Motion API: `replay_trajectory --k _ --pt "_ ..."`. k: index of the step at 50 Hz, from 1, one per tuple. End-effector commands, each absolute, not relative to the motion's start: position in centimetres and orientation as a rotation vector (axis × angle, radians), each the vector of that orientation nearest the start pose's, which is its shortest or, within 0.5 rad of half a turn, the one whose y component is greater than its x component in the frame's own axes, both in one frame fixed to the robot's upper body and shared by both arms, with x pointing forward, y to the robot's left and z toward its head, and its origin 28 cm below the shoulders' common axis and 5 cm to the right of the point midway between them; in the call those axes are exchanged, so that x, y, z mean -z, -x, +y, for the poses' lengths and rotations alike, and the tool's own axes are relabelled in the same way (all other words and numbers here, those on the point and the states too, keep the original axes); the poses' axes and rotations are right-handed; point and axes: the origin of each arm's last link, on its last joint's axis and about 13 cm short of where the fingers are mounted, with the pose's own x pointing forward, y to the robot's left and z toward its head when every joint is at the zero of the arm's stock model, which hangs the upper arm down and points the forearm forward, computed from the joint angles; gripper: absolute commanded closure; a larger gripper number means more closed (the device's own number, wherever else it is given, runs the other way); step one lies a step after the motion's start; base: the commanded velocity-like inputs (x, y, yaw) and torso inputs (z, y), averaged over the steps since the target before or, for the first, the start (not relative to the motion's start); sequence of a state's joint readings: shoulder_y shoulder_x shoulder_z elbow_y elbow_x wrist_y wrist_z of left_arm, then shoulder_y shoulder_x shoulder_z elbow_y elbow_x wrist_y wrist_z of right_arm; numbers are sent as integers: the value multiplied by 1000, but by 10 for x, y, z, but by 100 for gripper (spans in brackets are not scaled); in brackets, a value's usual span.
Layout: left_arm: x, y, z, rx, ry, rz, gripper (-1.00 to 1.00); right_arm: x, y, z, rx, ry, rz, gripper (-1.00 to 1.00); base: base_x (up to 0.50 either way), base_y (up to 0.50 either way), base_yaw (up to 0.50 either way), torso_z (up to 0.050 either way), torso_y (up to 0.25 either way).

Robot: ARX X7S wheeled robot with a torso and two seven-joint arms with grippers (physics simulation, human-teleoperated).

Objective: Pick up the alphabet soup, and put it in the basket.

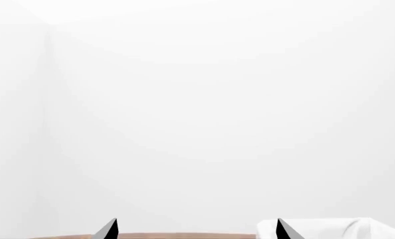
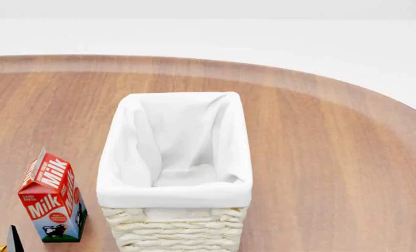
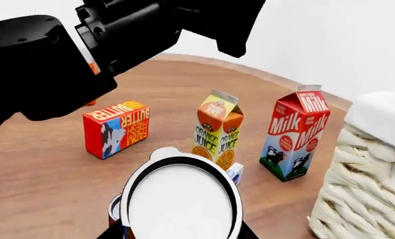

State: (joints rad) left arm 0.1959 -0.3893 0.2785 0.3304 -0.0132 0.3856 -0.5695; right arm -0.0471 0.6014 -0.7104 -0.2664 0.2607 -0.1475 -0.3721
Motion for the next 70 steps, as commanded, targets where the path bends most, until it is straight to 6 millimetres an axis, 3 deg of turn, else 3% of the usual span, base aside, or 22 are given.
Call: replay_trajectory --k 1,18,36,70 --pt "-65 -160 218 -138 -77 -492 -100 -50 -139 -96 -1129 112 -124 100 0 0 0 0 0" --pt "-65 -160 218 -135 -78 -491 -100 -58 -139 -100 -1091 47 -162 100 0 0 0 0 0" --pt "-66 -159 217 -136 -79 -493 -100 -73 -134 -108 -1025 -115 -316 100 0 0 0 0 1" --pt "-65 -159 218 -135 -78 -495 -100 -95 -156 -114 -759 -143 -404 100 0 0 0 0 0"
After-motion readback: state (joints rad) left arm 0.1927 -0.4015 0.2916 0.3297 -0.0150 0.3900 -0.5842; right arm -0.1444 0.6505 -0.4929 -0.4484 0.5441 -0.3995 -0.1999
